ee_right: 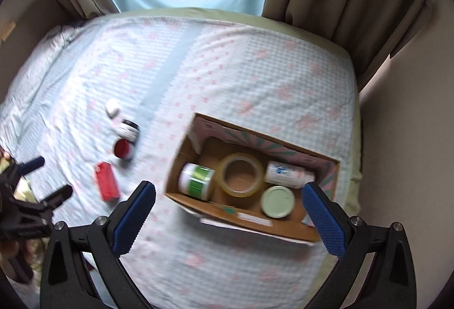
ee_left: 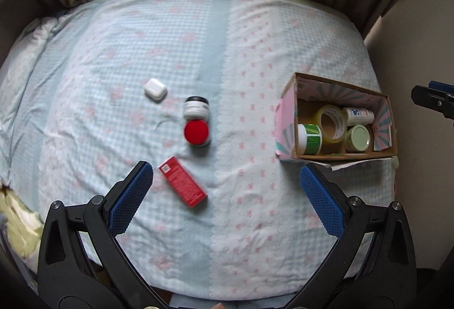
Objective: Organize rigid objects
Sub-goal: 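Withdraw both tools and move the left tool toward the red box, then grasp the red box with the left tool while the right tool grasps the red-lidded jar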
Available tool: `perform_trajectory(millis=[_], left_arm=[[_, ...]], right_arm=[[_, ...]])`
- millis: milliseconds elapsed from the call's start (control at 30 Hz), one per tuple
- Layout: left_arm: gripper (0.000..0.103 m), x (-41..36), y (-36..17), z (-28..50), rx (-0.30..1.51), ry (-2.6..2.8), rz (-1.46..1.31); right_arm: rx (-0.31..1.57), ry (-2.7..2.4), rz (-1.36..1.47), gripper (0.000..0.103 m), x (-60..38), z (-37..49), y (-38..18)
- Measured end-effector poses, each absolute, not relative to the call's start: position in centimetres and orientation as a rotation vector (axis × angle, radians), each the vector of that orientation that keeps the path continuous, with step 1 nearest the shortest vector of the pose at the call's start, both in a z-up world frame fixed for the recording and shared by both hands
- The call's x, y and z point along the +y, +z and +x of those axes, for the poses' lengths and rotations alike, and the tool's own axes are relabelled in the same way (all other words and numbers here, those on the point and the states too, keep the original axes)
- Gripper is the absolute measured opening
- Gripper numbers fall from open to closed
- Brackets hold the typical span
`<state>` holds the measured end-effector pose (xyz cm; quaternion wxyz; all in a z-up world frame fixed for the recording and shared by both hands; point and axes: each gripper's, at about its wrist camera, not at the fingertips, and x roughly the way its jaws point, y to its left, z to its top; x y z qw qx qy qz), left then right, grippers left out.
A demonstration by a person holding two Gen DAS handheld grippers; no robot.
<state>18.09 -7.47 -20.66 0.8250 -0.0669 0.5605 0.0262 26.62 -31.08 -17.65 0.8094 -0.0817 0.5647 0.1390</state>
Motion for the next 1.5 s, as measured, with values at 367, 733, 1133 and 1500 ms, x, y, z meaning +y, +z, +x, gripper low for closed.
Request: perform_trajectory(millis=[367,733,1133,1500], left_arm=[[0.103,0.7,-24.0,15.0,1.197,0.286,-0.362],[0.103,2.9,-31.5,14.1,1.265,0.397,-0.587],[0.096,3.0,-41.7,15.1,1.288,0.503,-0.760],[0.082,1.2,-46.3,17.7,1.327,0.511,-0.722]], right_arm=[[1.291,0.384,-0.163,0.103,-20.5,27.3,-20.9],[1.424,0.457,-0.192,0.103,-12.8,30.2,-28.1],[1.519,0.526,-0.325,0.103,-5.3,31.5,-38.6],[1.602,0.553,-0.420,0.097,-3.1,32.4,-45.5]])
